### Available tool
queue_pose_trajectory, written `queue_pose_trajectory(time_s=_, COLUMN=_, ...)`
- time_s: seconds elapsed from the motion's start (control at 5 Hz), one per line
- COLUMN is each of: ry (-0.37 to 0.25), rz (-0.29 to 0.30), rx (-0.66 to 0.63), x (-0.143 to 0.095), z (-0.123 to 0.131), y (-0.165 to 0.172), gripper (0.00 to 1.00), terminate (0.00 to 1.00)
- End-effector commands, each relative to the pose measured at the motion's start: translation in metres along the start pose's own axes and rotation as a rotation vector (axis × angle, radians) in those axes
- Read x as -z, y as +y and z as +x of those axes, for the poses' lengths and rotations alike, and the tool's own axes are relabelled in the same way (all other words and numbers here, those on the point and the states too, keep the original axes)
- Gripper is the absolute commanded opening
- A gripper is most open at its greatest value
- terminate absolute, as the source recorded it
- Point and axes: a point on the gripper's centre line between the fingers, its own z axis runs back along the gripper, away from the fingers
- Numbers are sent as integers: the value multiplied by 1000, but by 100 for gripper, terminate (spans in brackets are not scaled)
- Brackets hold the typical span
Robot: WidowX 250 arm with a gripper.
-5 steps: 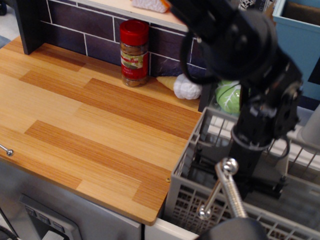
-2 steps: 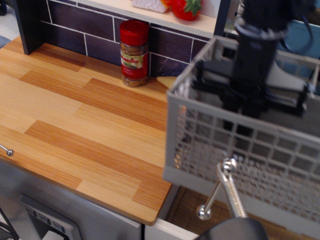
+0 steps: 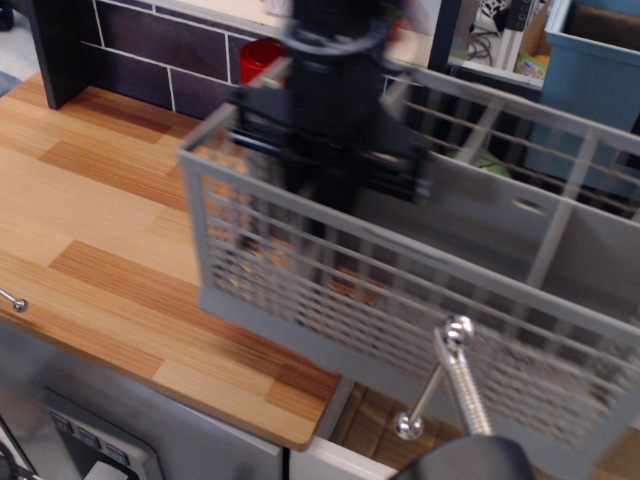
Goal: Move drying rack out of sink
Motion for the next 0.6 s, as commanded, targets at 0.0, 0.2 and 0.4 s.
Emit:
queue_pose_trajectory(time_s=0.0, ry=-24, rz=61, rx=-81, x=-14, z=14, y=75, gripper=0, terminate=0)
queue_pose_trajectory(time_s=0.2, ry=30, rz=139, rx=-109, x=-15, z=19, y=117, gripper=0, terminate=0)
queue_pose_trajectory(time_s=0.4, ry=86, rz=153, rx=-36, x=-12, z=23, y=143, gripper=0, terminate=100)
